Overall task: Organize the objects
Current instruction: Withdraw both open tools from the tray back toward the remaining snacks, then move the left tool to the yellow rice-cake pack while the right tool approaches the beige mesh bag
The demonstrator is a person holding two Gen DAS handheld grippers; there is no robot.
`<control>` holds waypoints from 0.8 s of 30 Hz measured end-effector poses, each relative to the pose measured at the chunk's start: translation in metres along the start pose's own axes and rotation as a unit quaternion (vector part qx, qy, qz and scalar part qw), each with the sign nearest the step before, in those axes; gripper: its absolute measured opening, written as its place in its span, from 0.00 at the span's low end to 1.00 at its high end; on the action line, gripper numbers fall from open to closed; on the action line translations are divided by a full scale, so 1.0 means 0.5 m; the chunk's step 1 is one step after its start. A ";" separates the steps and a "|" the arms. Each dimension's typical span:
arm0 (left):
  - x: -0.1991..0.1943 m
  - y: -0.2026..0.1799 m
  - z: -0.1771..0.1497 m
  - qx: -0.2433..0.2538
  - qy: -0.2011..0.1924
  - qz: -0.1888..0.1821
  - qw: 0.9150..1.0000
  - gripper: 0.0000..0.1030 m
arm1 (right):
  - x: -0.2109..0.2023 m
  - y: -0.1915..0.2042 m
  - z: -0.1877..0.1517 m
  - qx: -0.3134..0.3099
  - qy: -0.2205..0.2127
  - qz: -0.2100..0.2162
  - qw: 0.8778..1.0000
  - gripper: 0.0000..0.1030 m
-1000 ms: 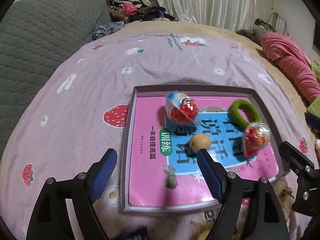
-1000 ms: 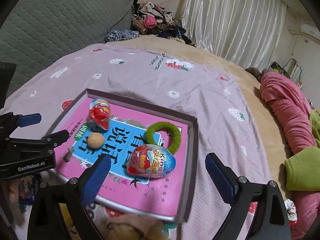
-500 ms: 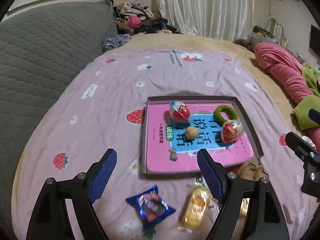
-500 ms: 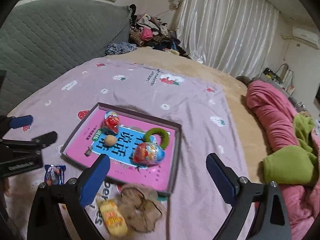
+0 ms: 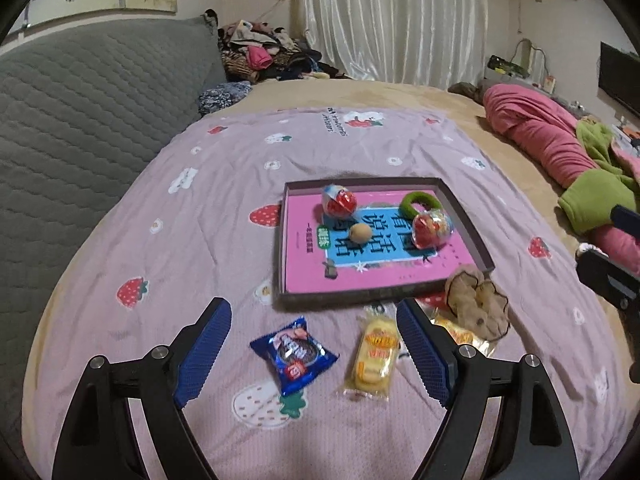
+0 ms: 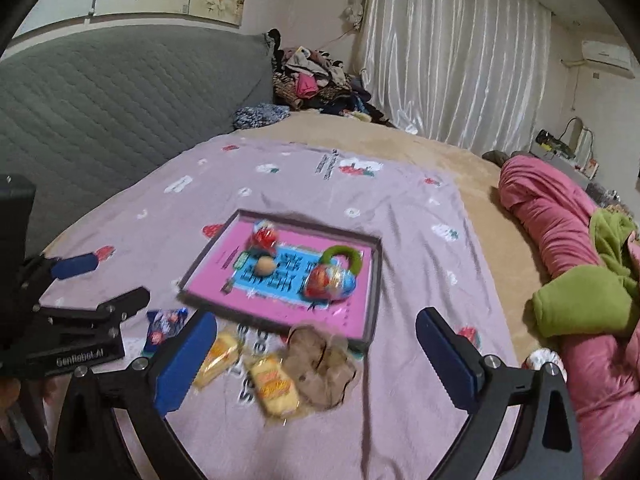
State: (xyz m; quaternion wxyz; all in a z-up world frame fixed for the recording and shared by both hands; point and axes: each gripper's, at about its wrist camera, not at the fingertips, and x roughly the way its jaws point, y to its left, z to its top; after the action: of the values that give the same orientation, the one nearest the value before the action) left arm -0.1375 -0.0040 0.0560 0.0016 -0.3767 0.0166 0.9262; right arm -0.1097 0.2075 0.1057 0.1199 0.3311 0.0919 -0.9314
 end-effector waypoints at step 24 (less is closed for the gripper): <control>0.051 -0.050 -0.122 0.024 0.031 -0.027 0.999 0.83 | 0.074 -0.030 -0.111 0.010 0.058 -0.011 0.998 0.98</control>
State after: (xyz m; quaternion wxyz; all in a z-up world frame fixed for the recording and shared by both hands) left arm -0.1130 0.0187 -0.0063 0.0357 -0.4057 0.0289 0.9128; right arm -0.1090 0.2296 0.0410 0.1003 0.3843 0.0928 -0.9130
